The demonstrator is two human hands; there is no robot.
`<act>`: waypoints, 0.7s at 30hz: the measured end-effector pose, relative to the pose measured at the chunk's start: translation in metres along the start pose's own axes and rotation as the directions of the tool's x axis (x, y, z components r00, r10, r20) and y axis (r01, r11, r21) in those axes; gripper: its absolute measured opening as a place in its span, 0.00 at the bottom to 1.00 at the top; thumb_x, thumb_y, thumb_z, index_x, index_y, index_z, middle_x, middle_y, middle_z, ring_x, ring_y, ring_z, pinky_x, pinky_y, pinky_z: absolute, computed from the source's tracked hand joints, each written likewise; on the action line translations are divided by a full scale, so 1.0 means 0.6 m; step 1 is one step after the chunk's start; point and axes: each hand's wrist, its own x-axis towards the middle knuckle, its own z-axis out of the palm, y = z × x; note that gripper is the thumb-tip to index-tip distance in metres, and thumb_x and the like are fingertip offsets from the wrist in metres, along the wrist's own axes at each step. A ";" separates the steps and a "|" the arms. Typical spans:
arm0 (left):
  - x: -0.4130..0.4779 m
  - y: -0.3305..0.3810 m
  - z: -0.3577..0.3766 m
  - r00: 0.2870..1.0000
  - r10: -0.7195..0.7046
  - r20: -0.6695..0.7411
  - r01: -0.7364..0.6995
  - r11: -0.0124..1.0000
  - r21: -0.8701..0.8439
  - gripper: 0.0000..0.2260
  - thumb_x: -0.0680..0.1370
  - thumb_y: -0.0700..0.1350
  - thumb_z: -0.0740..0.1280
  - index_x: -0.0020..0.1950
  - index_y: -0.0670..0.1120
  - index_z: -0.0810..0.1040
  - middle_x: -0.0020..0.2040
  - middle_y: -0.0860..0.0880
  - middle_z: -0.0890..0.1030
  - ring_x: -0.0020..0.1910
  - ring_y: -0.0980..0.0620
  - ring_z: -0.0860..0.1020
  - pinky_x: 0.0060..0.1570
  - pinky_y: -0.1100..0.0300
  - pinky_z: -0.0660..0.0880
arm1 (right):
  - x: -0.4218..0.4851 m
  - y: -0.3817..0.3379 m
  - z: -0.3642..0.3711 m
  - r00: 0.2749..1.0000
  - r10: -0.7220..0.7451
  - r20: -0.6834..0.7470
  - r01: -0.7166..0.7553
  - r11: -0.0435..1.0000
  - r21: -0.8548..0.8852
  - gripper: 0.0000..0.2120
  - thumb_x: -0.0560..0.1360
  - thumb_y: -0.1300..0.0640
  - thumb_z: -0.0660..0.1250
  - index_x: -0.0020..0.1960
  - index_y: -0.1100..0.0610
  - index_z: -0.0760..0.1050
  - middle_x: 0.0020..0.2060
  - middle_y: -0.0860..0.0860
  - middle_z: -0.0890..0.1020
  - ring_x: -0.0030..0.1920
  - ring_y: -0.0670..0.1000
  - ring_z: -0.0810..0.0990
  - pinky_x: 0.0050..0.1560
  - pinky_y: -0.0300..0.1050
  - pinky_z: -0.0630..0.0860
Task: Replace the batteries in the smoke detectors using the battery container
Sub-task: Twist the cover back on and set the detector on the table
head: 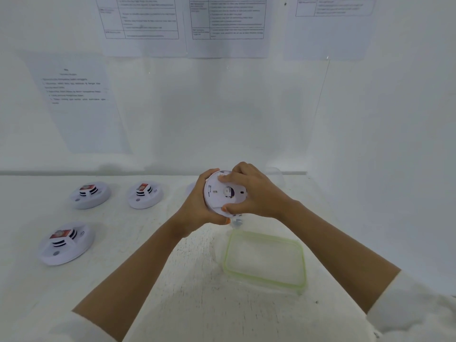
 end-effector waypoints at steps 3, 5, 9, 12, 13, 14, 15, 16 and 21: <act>-0.002 0.001 0.005 1.000 -0.015 -0.003 0.015 0.998 -0.065 0.42 0.56 0.31 0.75 0.65 0.53 0.65 0.59 0.55 0.75 0.56 0.58 0.76 0.42 0.61 0.78 | -0.002 -0.002 0.002 1.000 0.016 -0.014 -0.015 1.000 0.004 0.29 0.65 0.52 0.76 0.63 0.57 0.74 0.48 0.52 0.70 0.48 0.48 0.66 0.46 0.27 0.61; -0.003 0.000 0.009 1.000 -0.018 -0.001 0.018 0.996 -0.089 0.41 0.57 0.29 0.74 0.66 0.52 0.65 0.60 0.53 0.74 0.56 0.58 0.76 0.42 0.61 0.78 | -0.005 -0.003 0.006 0.999 0.033 -0.030 -0.032 0.999 0.017 0.29 0.65 0.51 0.76 0.63 0.56 0.73 0.47 0.51 0.69 0.49 0.48 0.66 0.46 0.27 0.61; -0.007 -0.007 0.014 0.999 -0.030 -0.013 0.028 0.994 -0.110 0.43 0.57 0.30 0.75 0.69 0.48 0.62 0.63 0.49 0.72 0.57 0.56 0.76 0.41 0.60 0.78 | -0.011 -0.007 0.015 0.994 0.101 -0.048 -0.100 0.994 0.038 0.29 0.67 0.49 0.75 0.64 0.56 0.73 0.49 0.53 0.70 0.50 0.49 0.66 0.47 0.33 0.61; -0.008 -0.008 0.013 0.999 -0.026 -0.024 0.024 0.995 -0.098 0.46 0.56 0.34 0.77 0.70 0.46 0.60 0.65 0.48 0.71 0.58 0.55 0.76 0.42 0.60 0.78 | -0.009 -0.008 0.014 0.996 0.087 -0.030 -0.086 0.996 0.014 0.29 0.67 0.49 0.74 0.65 0.57 0.73 0.50 0.57 0.72 0.49 0.50 0.66 0.50 0.37 0.62; -0.008 -0.007 0.011 0.999 -0.027 -0.030 0.024 0.995 -0.098 0.46 0.56 0.35 0.77 0.70 0.47 0.60 0.65 0.48 0.71 0.59 0.54 0.76 0.43 0.60 0.78 | -0.007 -0.009 0.011 0.997 0.079 -0.022 -0.079 0.997 0.002 0.28 0.68 0.49 0.74 0.65 0.56 0.72 0.51 0.57 0.72 0.50 0.51 0.67 0.50 0.38 0.62; -0.006 -0.006 0.010 0.999 -0.029 -0.033 0.026 0.995 -0.101 0.46 0.56 0.37 0.77 0.70 0.47 0.60 0.65 0.48 0.71 0.59 0.54 0.76 0.42 0.59 0.78 | -0.004 -0.010 0.008 0.997 0.075 -0.013 -0.075 0.997 -0.013 0.28 0.68 0.48 0.73 0.66 0.56 0.72 0.52 0.57 0.72 0.51 0.51 0.67 0.51 0.37 0.62; -0.005 -0.006 0.008 0.999 -0.030 -0.034 0.027 0.994 -0.102 0.46 0.56 0.38 0.77 0.70 0.47 0.60 0.65 0.48 0.71 0.59 0.53 0.75 0.42 0.59 0.78 | -0.002 -0.010 0.006 0.997 0.072 -0.004 -0.072 0.997 -0.032 0.28 0.69 0.48 0.73 0.66 0.55 0.71 0.53 0.56 0.71 0.51 0.51 0.67 0.51 0.36 0.61; -0.005 -0.005 0.007 0.999 -0.028 -0.036 0.025 0.994 -0.102 0.46 0.56 0.38 0.77 0.70 0.48 0.60 0.65 0.48 0.71 0.60 0.53 0.75 0.42 0.59 0.78 | 0.000 -0.010 0.004 0.998 0.070 0.005 -0.069 0.996 -0.052 0.28 0.69 0.48 0.72 0.67 0.55 0.71 0.54 0.56 0.71 0.52 0.49 0.66 0.51 0.35 0.60; -0.002 -0.007 -0.004 0.998 -0.023 -0.061 0.017 0.995 -0.100 0.47 0.56 0.37 0.77 0.70 0.49 0.60 0.65 0.50 0.70 0.61 0.53 0.74 0.42 0.58 0.78 | 0.007 -0.011 -0.009 0.994 0.083 0.070 -0.089 0.992 0.085 0.31 0.70 0.48 0.72 0.69 0.52 0.66 0.55 0.50 0.69 0.53 0.47 0.68 0.53 0.36 0.66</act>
